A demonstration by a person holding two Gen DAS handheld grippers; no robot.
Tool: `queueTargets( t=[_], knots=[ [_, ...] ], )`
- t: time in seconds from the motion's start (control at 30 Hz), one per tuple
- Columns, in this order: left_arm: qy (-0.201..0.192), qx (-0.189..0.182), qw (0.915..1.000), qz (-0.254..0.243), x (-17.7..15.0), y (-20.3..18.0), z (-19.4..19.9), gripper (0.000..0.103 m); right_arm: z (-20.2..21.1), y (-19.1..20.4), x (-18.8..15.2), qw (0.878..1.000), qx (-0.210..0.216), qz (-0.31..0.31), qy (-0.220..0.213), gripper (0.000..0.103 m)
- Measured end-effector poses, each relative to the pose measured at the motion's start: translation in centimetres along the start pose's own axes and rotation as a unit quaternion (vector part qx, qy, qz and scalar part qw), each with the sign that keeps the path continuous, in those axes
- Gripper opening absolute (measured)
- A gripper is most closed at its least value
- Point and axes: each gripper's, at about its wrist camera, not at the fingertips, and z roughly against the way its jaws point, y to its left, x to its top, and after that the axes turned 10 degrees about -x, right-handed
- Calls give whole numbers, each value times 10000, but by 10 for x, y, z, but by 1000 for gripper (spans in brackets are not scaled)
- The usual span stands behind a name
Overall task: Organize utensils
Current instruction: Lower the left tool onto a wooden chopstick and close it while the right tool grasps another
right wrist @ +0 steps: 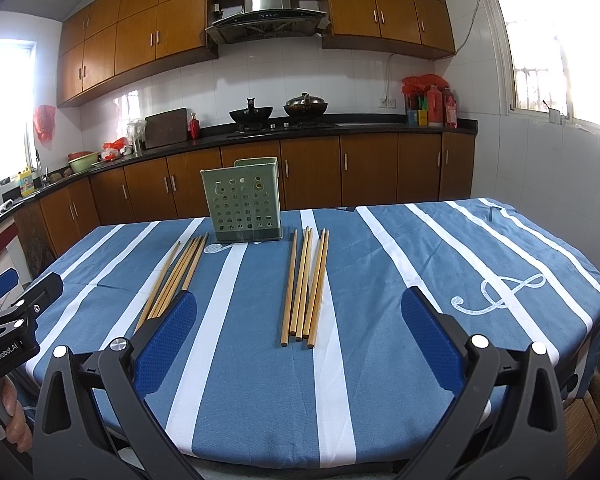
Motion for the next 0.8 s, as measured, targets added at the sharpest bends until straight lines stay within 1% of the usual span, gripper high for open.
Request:
queueTargets(
  t=[0.07,0.17,0.27,0.33,0.37,0.47,0.53,0.6,0.63,0.7,0.73,0.77,0.8],
  knots=[
    [116,44,9999,73,0,3,-3,99,-8,1,-6,10000,-17,-34,85,101],
    [387,110,9990,197,-2,11,-16,99,-17,-4,-4,9996,-91,-93,250,101],
    [701,207,9970,247,-2,22,-36,99,-35,-9,-9,9981,-202,-179,559,101],
    [978,304,9944,267,-3,29,-51,99,-50,-14,-6,9958,-321,-222,825,101],
    [1151,309,9924,310,-3,35,-62,99,-57,-16,-4,9945,-355,-253,950,101],
    [1444,287,9880,467,1,46,-82,99,-81,-22,0,9896,-361,-402,1334,99],
    [1634,233,9843,616,6,55,-98,99,-98,-24,2,9854,-347,-512,1587,92],
    [1728,179,9823,700,11,60,-112,98,-119,-25,4,9802,-292,-554,1881,75],
    [1778,154,9813,724,14,61,-119,92,-131,-24,5,9770,-218,-576,2042,71],
    [1919,74,9785,746,17,63,-134,79,-150,-23,5,9723,-99,-628,2249,54],
    [1992,23,9769,770,17,63,-145,71,-158,-23,5,9695,-40,-679,2353,51],
    [2110,-85,9740,818,17,65,-153,66,-164,-23,5,9673,8,-728,2429,45],
    [2174,-131,9723,843,16,65,-159,63,-171,-23,5,9649,98,-805,2497,38]
  ],
)
